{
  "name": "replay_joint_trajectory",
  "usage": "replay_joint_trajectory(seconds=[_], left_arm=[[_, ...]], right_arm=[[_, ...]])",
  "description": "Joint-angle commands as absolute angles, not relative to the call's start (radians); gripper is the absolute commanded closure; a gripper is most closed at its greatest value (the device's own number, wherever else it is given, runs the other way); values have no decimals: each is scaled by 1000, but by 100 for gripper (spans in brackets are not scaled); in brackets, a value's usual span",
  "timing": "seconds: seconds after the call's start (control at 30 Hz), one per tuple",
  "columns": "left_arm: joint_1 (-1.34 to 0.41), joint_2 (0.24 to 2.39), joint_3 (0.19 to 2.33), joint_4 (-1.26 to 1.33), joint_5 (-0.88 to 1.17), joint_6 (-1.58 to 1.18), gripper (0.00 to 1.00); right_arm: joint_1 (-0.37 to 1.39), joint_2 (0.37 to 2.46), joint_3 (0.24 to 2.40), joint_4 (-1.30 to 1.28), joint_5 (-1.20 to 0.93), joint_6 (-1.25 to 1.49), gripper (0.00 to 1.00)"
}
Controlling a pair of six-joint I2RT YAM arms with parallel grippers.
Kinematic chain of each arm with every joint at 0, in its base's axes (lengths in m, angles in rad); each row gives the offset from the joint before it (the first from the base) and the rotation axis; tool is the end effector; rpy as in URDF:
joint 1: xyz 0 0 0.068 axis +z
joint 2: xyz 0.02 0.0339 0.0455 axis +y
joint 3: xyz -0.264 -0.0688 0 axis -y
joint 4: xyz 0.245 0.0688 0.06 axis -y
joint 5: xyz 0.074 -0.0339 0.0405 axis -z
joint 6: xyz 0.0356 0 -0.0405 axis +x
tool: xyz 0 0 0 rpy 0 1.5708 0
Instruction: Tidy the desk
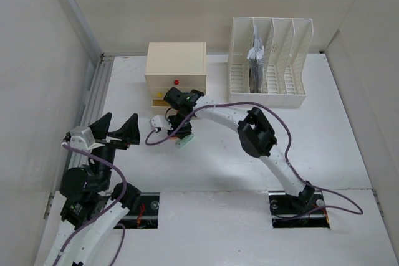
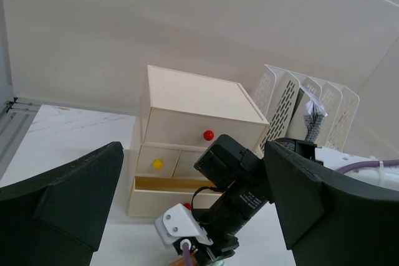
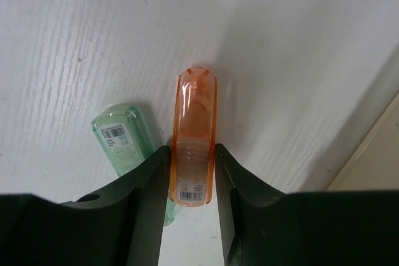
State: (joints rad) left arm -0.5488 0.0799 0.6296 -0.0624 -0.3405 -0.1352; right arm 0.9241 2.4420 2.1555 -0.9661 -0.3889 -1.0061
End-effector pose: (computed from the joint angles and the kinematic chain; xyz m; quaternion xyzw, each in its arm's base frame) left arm 0.0313 -0.0052 0.3641 -0.0377 0.5272 -0.2009 0.8248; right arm 0.2950 0.4131 0.1702 -0.8139 0.5264 0.1843 0.1631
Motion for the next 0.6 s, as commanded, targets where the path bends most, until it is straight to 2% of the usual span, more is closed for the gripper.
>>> replay_joint_trajectory(seconds=[0.0, 0.1, 0.23, 0.4, 0.57], left_arm=[[-554, 66, 627, -15, -336, -127, 5], [-554, 66, 627, -15, -336, -127, 5], [-554, 66, 627, -15, -336, -127, 5], [-554, 57, 627, -15, -345, -127, 5], [-554, 57, 618, -15, -345, -127, 5]], right_arm=[[931, 2480, 2171, -1043, -419, -1025, 61], [931, 2480, 2171, -1043, -419, -1011, 66], [931, 2480, 2161, -991, -419, -962, 80], [931, 2383, 2142, -902, -410, -907, 87], [931, 2263, 2106, -778, -316, -842, 89]])
